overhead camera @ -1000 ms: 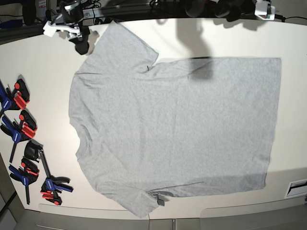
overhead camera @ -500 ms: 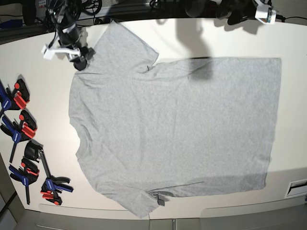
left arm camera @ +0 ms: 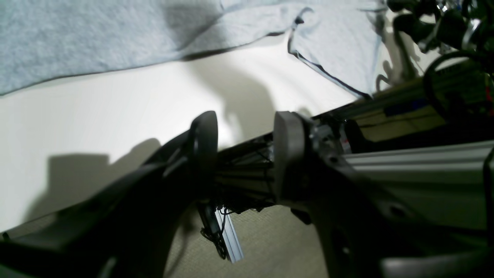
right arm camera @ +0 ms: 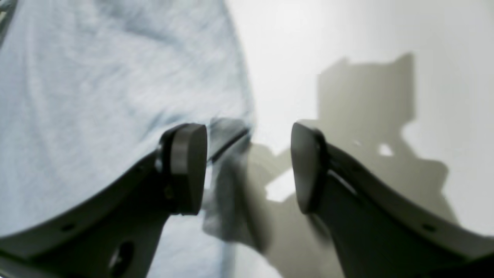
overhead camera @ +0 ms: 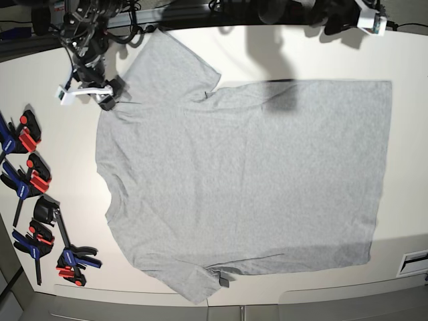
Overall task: Fold the T-shirt properly
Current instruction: 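Lower the right gripper to the shirt's shoulder corner and grasp it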
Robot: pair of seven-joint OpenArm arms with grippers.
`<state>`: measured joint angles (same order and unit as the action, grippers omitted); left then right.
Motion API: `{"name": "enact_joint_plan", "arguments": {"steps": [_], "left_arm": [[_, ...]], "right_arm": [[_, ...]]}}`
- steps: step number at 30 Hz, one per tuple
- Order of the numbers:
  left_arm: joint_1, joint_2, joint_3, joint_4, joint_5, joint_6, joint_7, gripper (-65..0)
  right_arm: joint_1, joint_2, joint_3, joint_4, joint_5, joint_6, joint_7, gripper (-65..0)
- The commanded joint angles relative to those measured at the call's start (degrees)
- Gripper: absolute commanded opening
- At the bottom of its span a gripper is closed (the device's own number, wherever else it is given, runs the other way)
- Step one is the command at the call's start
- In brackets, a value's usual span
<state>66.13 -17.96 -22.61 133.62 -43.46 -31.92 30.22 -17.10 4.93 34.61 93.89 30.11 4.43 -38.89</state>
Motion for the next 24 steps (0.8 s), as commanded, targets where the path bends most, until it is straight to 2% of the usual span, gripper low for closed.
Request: {"name": "enact_joint_plan", "arguments": {"steps": [1,4,6,13,16,19,24], "left_arm": [[0.9,-0.2,-0.3,0.9,-0.9,-0.4,-1.1,-42.8],[0.9,-0.2,-0.3,0.9,-0.9,-0.4,-1.1,-42.8],[0.9,-0.2,-0.3,0.9,-0.9,-0.4,-1.1,-42.8],[0.9,0.5,-0.3,0.9,-0.9,-0.1,-1.2,-42.8],[0.9,1.0,-0.3,0.9,-0.9,1.8,-1.2,-42.8],[0.8,1.0,-0.3,0.9,-0.9,1.9,-1.2,-42.8],[0.3,1.0,-0.3,0.9,-0.9,1.9,-1.4,-42.8]], "right_arm": [[0.9,1.9,0.3,-0.1,0.5,-0.2,1.0,-32.1],[3.0,4.7,0.3,-5.4,1.3,0.3,0.0,-32.1],[4.5,5.6,0.3,-10.1,3.4,2.3,-0.6,-32.1],[8.9,5.4,0.3,-14.5,8.6,8.6,-8.4,-32.1],[9.8,5.4,0.2,-14.5,8.9,8.9,-10.9,-32.1],[9.8,5.4,0.2,-14.5,8.9,9.1,-12.1,-32.1],[9.8,5.4,0.2,-14.5,9.6,13.3,-15.2,-32.1]]}}
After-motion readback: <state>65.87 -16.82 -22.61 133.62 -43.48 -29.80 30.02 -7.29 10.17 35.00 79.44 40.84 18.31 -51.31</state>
